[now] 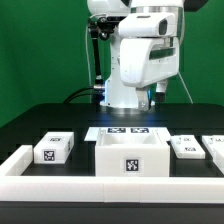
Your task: Assemble cabinet
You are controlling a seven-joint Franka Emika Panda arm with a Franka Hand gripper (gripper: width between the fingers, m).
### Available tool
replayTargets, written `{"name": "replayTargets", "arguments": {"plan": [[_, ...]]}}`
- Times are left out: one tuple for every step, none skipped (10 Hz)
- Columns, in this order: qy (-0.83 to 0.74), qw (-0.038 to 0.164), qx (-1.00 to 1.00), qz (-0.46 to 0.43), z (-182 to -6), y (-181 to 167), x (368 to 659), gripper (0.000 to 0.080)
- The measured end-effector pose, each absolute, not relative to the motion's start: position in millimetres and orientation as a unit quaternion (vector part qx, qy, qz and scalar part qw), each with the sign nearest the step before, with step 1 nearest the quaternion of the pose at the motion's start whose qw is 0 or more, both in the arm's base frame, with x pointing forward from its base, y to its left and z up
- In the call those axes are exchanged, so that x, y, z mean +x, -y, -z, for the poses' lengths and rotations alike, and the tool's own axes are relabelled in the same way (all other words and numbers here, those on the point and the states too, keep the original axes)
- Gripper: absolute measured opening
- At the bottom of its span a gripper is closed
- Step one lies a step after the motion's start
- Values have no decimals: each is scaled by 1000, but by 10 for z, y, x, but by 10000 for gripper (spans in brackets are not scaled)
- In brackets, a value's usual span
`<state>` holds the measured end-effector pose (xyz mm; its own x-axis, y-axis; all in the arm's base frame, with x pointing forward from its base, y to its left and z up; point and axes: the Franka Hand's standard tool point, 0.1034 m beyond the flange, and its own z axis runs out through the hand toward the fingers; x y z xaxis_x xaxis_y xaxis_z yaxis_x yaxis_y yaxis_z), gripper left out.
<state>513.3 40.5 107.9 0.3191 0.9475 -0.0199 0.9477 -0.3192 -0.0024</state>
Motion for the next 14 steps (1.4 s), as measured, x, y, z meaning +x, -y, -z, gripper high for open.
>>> {"name": "replayTargets", "arguments": {"plan": [[-628,10,778,7,-1044,-383,5115,650],[-674,13,738,10,-953,-339,5022,650],[-704,10,710,18,-892,-286,4945,650],[-735,5,677,25,-854,-234,4924,650],[-749,1,662,29,-842,-199,4923,650],[-749,1,662,29,-841,-204,4922,650],[-748,1,663,29,-835,-203,4918,650],[-737,-3,675,31,-791,-213,4897,650],[-727,-10,686,37,-690,-225,4862,650],[-722,-15,691,41,-597,-229,4828,650],[-718,-21,695,45,-515,-231,4797,650],[-716,-25,696,48,-465,-217,4786,650],[-715,-28,696,50,-423,-212,4779,650],[-715,-30,696,52,-382,-219,4766,650]]}}
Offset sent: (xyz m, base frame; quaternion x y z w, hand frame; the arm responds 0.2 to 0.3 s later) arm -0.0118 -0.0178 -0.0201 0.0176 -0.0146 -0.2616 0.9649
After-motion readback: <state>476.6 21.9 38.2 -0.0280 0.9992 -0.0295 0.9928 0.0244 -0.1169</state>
